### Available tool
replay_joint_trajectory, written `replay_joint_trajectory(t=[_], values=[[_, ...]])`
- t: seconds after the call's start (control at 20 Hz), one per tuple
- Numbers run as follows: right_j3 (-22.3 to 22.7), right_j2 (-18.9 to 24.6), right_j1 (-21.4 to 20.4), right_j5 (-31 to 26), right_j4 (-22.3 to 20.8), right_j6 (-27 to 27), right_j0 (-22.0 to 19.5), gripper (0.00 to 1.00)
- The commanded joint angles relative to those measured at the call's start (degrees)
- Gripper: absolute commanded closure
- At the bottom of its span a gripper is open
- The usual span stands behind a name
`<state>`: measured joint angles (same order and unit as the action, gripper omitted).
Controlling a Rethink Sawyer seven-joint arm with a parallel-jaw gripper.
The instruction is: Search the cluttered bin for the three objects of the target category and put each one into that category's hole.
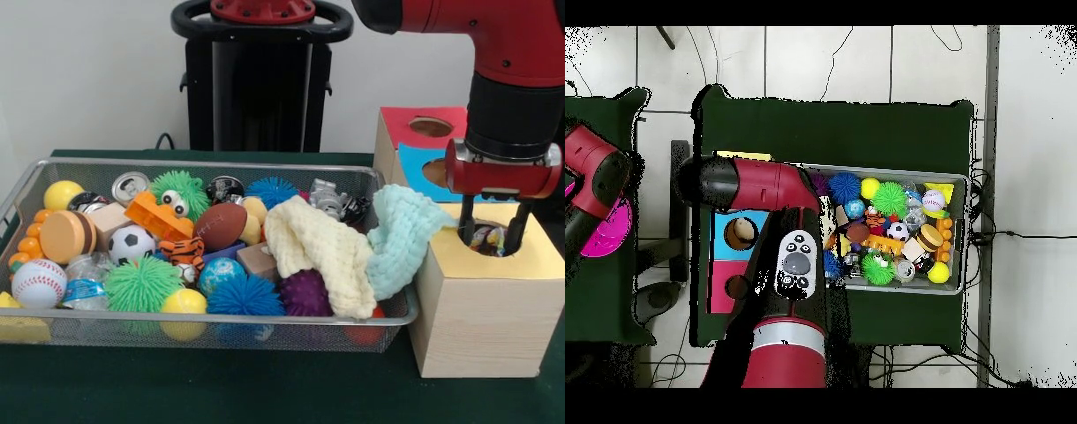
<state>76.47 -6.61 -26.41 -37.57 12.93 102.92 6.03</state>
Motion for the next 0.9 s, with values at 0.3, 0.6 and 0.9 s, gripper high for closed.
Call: replay_joint_trajectory(t=[0.3,0.6,0.9], values=[[-1.7,-6.2,-1.4,8.5,-1.4,15.0,0.0,0.0],[-2.3,-11.2,-0.3,20.6,-1.1,18.2,2.9,0.0],[-2.1,-11.4,-0.1,20.7,-0.6,16.5,3.1,0.0]])
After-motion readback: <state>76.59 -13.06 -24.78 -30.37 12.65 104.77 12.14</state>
